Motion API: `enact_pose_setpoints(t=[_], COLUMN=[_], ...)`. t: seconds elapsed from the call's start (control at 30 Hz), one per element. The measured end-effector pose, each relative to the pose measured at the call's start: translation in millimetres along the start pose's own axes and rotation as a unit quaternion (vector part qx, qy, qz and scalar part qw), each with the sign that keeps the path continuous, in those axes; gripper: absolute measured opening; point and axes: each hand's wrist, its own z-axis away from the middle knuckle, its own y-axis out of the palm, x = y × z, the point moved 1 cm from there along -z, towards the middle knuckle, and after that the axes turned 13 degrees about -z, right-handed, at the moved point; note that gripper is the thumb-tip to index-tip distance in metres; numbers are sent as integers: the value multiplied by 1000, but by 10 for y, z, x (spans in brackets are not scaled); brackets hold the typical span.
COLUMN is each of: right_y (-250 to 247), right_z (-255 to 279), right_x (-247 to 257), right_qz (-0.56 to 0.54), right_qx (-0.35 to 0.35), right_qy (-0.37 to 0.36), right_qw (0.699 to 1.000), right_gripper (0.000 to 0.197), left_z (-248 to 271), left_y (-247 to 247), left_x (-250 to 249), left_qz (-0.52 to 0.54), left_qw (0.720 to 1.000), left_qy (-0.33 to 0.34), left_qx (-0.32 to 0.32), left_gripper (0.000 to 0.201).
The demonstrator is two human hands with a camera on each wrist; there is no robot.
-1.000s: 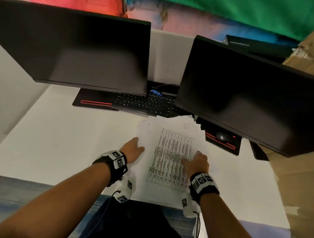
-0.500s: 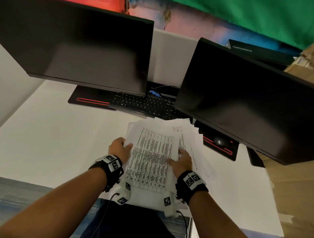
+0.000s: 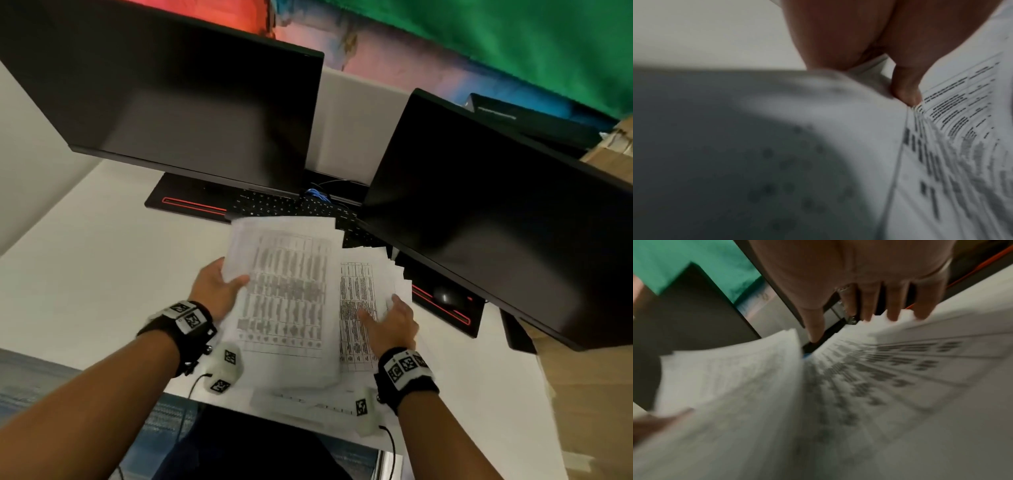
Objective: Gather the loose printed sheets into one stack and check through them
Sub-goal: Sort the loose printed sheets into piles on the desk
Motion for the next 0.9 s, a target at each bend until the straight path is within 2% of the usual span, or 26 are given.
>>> enact_pose_setpoints(t=[0.07,0.13,0.23,0.33,0.43,0.53,0.67,0.77,0.9], right_y=[-45,16,80,68,46,-9,-224,-502,-917], right_z=[-4,14,-3,-49,-79,-70,119,351,679], right_x=[-103,-160,-148,-124,-108,-60,289,740,1293], right_qz=[122,181,212,146,56,-11,-11,16,-63], right_qx=[-2,19,27,36,25,3,-6,-25,-79], right_qy=[42,42,39,48,59,60,-48,-155,-249], right_qw=[992,982,976,988,996,998,999,988,963], right_gripper=[116,132,138,137,123,90,50,27,28], left_z=[-45,-91,-153,-204,-218,-216,-199,-151,-98], left_y=[-123,-192,-276,-347,-395,-420,-359,-277,-199], left_x=[73,123,185,260,342,451,574,559,462], left_qz=[-2,-18,-35,-46,-40,-37,-31,-43,-54], left_qw=[1000,999,999,998,997,995,992,991,992], left_qy=[-24,-34,-32,-51,-66,-86,-110,-124,-117], left_qx=[1,7,8,11,15,28,58,20,-7], left_gripper=[35,36,35,35,35,32,25,26,30])
